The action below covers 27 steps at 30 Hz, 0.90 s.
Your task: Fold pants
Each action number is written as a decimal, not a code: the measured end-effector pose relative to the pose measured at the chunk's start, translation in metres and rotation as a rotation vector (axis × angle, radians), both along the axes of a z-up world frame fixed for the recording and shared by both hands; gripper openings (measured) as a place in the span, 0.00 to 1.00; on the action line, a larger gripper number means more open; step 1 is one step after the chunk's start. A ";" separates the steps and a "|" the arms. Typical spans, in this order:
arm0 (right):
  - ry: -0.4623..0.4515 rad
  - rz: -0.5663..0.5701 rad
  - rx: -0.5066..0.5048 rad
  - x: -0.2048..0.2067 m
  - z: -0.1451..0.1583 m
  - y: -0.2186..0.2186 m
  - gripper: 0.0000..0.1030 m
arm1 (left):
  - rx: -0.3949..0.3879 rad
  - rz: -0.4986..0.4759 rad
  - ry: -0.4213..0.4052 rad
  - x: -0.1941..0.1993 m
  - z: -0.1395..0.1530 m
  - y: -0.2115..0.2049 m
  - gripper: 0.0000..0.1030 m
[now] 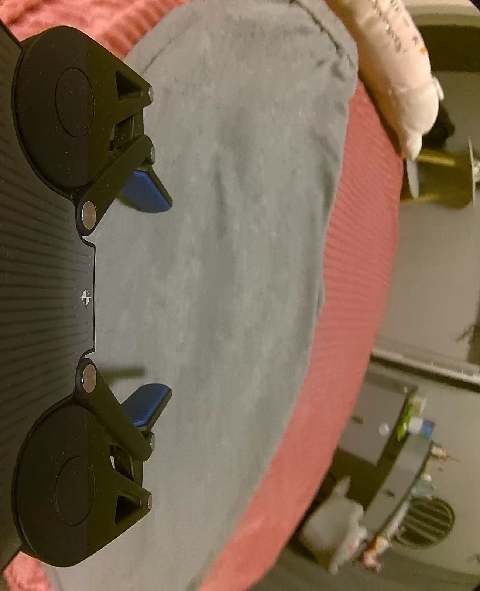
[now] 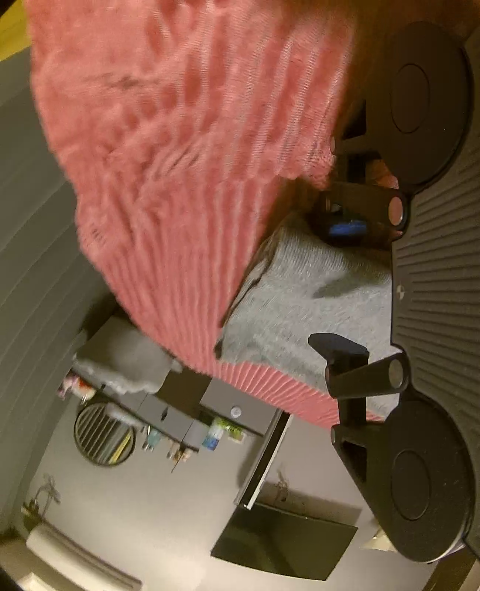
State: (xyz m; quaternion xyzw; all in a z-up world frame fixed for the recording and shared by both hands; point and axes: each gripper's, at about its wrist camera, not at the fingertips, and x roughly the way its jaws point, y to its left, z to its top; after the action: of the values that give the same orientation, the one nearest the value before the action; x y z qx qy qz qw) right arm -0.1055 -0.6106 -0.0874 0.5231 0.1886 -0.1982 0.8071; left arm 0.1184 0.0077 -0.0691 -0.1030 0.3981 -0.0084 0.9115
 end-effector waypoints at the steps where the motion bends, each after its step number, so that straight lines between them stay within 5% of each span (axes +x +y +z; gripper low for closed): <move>1: 0.011 -0.012 -0.021 0.000 0.003 0.002 0.20 | -0.013 -0.024 -0.011 -0.002 0.003 -0.002 0.99; 2: 0.017 -0.014 -0.050 0.001 0.010 0.006 0.12 | -0.024 -0.053 -0.021 -0.007 0.005 -0.006 0.99; 7: -0.024 0.128 -0.383 0.022 0.086 0.073 0.08 | -0.116 -0.179 -0.037 -0.009 0.009 -0.020 0.99; 11: -0.140 0.441 -0.570 0.057 0.142 0.177 0.08 | -0.255 -0.182 -0.023 -0.006 0.007 -0.012 0.99; 15: -0.179 0.788 -0.608 0.095 0.136 0.286 0.08 | -0.352 -0.176 -0.043 -0.008 0.011 0.002 0.99; 18: -0.078 1.003 -0.570 0.122 0.098 0.352 0.09 | -0.368 -0.145 -0.041 -0.008 0.010 0.012 0.99; 21: 0.084 1.101 -0.387 0.145 0.065 0.376 0.13 | -0.425 -0.116 0.000 -0.004 0.002 0.020 0.99; 24: 0.117 1.092 -0.288 0.143 0.057 0.373 0.30 | -0.497 -0.115 0.031 0.004 -0.006 0.022 0.99; 27: -0.011 0.934 -0.152 0.116 0.067 0.342 0.68 | -0.568 -0.158 0.051 0.015 -0.012 0.017 0.99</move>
State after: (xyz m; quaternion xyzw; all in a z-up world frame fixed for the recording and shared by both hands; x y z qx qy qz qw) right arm 0.0102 -0.2686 -0.0206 0.3228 0.3843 0.1754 0.8469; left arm 0.1333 0.0249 -0.0807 -0.3227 0.4093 -0.1875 0.8326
